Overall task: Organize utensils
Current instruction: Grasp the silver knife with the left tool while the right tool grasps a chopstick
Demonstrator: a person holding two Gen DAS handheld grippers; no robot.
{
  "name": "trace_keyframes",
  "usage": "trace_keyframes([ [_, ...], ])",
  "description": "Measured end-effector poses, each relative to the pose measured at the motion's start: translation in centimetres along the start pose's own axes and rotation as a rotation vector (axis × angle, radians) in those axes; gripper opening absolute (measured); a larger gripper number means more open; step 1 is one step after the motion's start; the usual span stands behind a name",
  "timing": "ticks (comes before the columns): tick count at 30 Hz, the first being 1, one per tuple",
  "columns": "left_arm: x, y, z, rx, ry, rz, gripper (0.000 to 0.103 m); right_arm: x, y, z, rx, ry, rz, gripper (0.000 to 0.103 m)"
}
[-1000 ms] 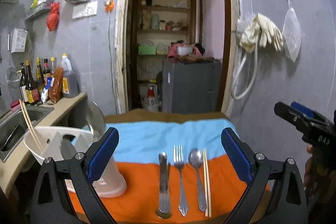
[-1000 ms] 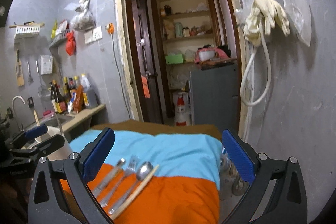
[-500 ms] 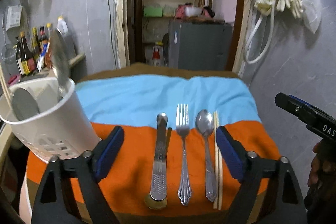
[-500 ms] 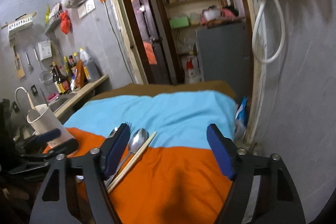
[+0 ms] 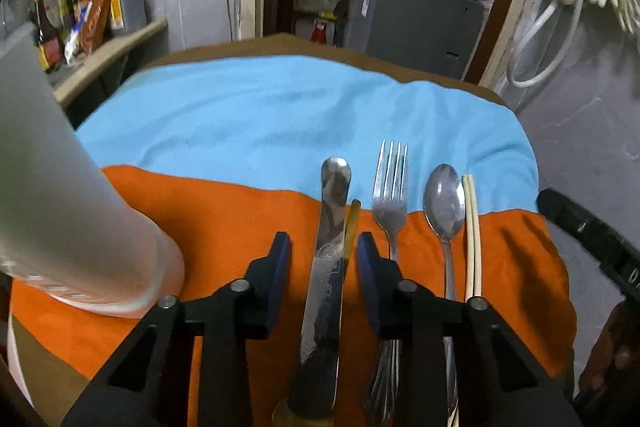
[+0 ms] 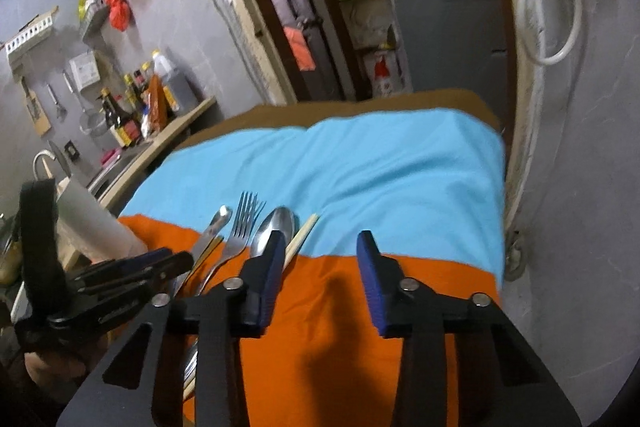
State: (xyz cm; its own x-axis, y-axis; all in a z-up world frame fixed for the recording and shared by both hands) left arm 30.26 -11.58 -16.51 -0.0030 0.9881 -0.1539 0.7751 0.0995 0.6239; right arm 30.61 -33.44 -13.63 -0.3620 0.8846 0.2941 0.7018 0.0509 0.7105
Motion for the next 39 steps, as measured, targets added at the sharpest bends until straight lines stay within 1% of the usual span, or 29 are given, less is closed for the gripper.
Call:
trace_keyframes([
  [1, 0.2, 0.0, 0.1, 0.006, -0.004, -0.007, 0.026, 0.1, -0.1, 0.4, 0.02, 0.013, -0.001, 0.03],
  [5, 0.7, 0.2, 0.6, 0.023, -0.025, -0.027, 0.025, 0.5, -0.4, 1.8, 0.094, 0.064, -0.019, 0.028],
  [9, 0.7, 0.4, 0.5, 0.034, -0.033, -0.029, 0.021, 1.2, -0.4, 2.6, 0.137, 0.095, -0.049, 0.026],
  [11, 0.5, 0.4, 0.6, 0.045, -0.05, -0.027, 0.016, 1.3, -0.5, 3.1, 0.165, 0.107, -0.05, 0.024],
  [13, 0.4, 0.3, 0.7, 0.055, -0.06, -0.02, 0.013, 1.4, -0.5, 3.5, 0.182, 0.119, -0.048, 0.021],
  [15, 0.3, 0.3, 0.7, 0.063, -0.066, -0.014, 0.013, 1.5, -0.5, 3.9, 0.204, 0.136, -0.04, 0.019],
  [19, 0.7, 0.3, 0.5, 0.074, -0.091, -0.052, 0.013, 1.2, -0.4, 4.4, 0.224, 0.181, 0.003, 0.013],
  [22, 0.8, 0.2, 0.3, 0.073, -0.097, -0.077, 0.013, 1.0, -0.3, 4.2, 0.214, 0.193, 0.03, 0.009],
  [26, 0.7, -0.1, -0.5, 0.064, -0.093, -0.093, 0.012, 0.8, -0.3, 3.7, 0.2, 0.192, 0.046, 0.006],
  [29, 0.8, -0.5, -1.3, 0.059, -0.085, -0.103, 0.012, 0.8, -0.5, 3.5, 0.205, 0.172, 0.048, 0.006],
  [35, 0.9, -1.4, -2.5, 0.051, -0.027, -0.098, 0.012, 0.2, -1.2, 2.6, 0.215, 0.085, 0.045, 0.005],
  [39, 0.4, -1.2, -2.1, 0.08, -0.009, -0.069, 0.012, 0.6, -1.3, 2.6, 0.228, 0.054, 0.023, 0.005],
])
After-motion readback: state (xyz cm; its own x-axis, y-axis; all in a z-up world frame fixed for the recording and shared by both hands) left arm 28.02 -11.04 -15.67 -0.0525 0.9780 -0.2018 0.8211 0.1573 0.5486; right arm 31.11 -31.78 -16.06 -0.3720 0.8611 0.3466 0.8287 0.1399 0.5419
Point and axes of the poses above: each gripper's, at about its wrist camera, not at the fingertips, and z roughly the way its jaws point, x to its left, y to its top, the point moved 1 cm from there along z, roughly the way its jaws point, and after that the axes turned 2 degrees about -y, right-handed, at the moved point
